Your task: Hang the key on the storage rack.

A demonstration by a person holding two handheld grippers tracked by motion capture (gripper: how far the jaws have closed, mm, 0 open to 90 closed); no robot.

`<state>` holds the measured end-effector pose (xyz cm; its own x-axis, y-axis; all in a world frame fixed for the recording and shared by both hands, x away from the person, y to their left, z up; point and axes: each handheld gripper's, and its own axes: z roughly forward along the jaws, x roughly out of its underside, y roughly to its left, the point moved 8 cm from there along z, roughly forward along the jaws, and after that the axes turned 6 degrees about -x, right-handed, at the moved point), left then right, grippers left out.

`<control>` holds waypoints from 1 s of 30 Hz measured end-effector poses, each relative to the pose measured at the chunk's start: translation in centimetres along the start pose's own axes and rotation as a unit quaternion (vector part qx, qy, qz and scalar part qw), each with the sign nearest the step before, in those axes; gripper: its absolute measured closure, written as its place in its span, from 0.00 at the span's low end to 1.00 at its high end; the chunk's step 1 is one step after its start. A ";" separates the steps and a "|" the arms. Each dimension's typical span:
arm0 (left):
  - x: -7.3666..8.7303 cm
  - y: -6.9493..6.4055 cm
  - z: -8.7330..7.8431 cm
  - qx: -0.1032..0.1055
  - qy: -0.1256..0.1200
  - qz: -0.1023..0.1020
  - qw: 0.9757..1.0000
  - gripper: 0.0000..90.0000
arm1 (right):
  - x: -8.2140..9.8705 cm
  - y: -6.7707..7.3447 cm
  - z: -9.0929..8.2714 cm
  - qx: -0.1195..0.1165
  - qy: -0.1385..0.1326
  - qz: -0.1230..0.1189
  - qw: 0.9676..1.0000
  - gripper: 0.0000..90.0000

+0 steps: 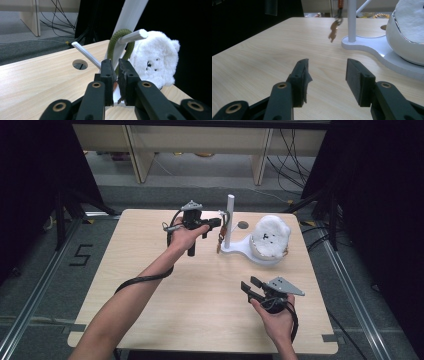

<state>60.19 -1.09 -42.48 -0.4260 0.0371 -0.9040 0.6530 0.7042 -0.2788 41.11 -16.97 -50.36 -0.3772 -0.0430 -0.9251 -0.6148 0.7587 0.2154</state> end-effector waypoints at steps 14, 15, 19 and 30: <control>0.4 0.0 -2.8 -0.029 0.010 0.068 0.997 0.69 | 0.1 0.0 -0.1 0.005 0.002 0.014 1.000 0.59; 0.4 0.1 -3.2 -0.035 0.012 0.074 0.997 0.67 | 0.1 0.0 -0.1 0.005 0.002 0.017 1.000 0.59; 0.7 0.3 -4.6 -0.048 0.014 0.093 0.994 0.60 | 0.2 0.1 0.0 0.003 0.007 0.008 1.000 0.59; 2.0 1.4 -7.7 -0.066 0.019 0.108 0.992 0.52 | 0.3 0.0 0.3 0.006 0.005 0.005 1.000 0.58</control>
<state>55.39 5.40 -42.22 -0.3098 0.2217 -0.9246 0.6455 0.7630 -0.0333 41.15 -16.79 -50.71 -0.3901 -0.0412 -0.9198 -0.6030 0.7664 0.2214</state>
